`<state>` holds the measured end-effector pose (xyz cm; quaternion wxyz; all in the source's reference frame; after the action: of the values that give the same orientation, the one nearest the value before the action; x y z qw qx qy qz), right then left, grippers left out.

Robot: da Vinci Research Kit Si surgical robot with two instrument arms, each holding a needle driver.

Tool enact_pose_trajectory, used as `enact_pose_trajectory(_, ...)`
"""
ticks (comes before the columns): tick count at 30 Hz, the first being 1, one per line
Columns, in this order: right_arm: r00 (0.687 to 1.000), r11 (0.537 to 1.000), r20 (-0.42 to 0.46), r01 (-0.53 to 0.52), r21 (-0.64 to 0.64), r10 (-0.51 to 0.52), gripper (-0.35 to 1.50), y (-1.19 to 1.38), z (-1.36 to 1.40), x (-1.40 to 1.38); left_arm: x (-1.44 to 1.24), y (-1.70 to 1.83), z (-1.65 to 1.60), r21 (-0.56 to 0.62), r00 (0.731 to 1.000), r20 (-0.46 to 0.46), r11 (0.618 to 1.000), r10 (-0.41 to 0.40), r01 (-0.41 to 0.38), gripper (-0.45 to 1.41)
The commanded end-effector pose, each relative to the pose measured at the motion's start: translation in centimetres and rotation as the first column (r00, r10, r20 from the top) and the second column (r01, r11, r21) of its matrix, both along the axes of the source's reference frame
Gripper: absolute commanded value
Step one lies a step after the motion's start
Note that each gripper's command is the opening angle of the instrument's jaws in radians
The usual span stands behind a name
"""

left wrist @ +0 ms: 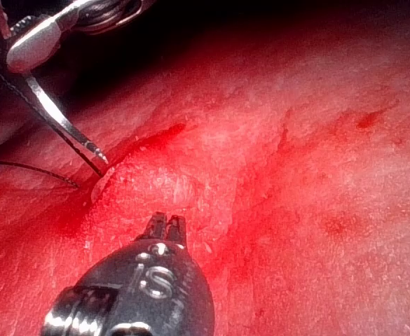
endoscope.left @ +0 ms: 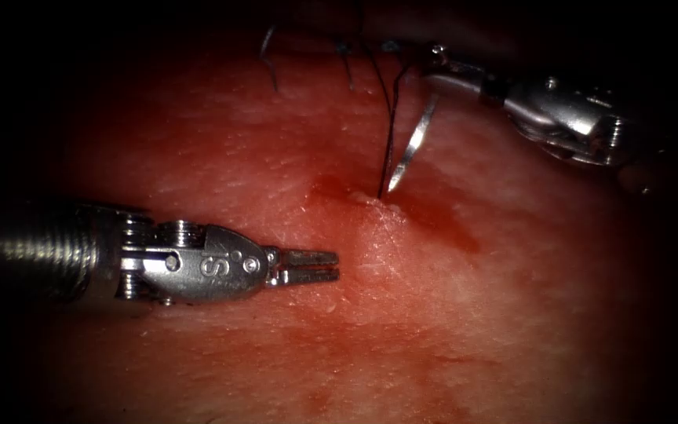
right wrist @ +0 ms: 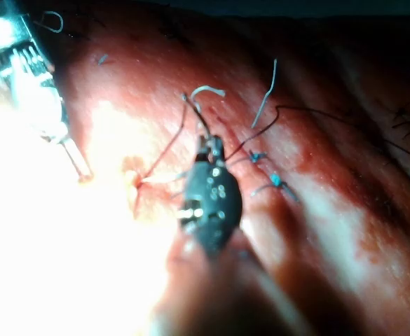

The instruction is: Wound Closure

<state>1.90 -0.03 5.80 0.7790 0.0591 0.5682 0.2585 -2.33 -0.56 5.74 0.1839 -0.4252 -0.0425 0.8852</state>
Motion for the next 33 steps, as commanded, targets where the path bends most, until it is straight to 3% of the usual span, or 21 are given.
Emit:
enact_pose_trajectory(1, 1.000, 1.000, 0.000, 0.010, -0.002, -0.010, -0.35, -0.05, 0.07, 0.09, -0.06, 0.00, 0.05, -0.001, 1.000, 0.001, 1.000, 0.000, 0.000, -0.16)
enact_pose_trajectory(5, 1.000, 1.000, 0.006, 0.021, -0.014, -0.021, -0.35, -0.16, 0.24, 0.06, -0.06, 0.00, 0.05, -0.001, 1.000, 0.001, 1.000, 0.001, -0.001, -0.16)
enact_pose_trajectory(15, 0.999, 0.999, -0.005, 0.042, -0.001, -0.042, -0.35, -0.27, 0.23, 0.14, -0.06, -0.01, 0.03, -0.001, 1.000, 0.000, 1.000, 0.000, 0.000, -0.15)
enact_pose_trajectory(24, 0.998, 0.991, -0.054, 0.030, 0.129, -0.023, -0.35, -0.36, 0.19, 0.24, -0.09, -0.04, 0.01, 0.000, 1.000, 0.006, 1.000, -0.001, 0.001, -0.15)
enact_pose_trajectory(33, 0.997, 0.962, -0.077, 0.014, 0.271, 0.008, -0.35, -0.36, 0.19, 0.17, -0.09, -0.09, 0.03, 0.009, 1.000, -0.005, 1.000, 0.022, -0.022, -0.15)
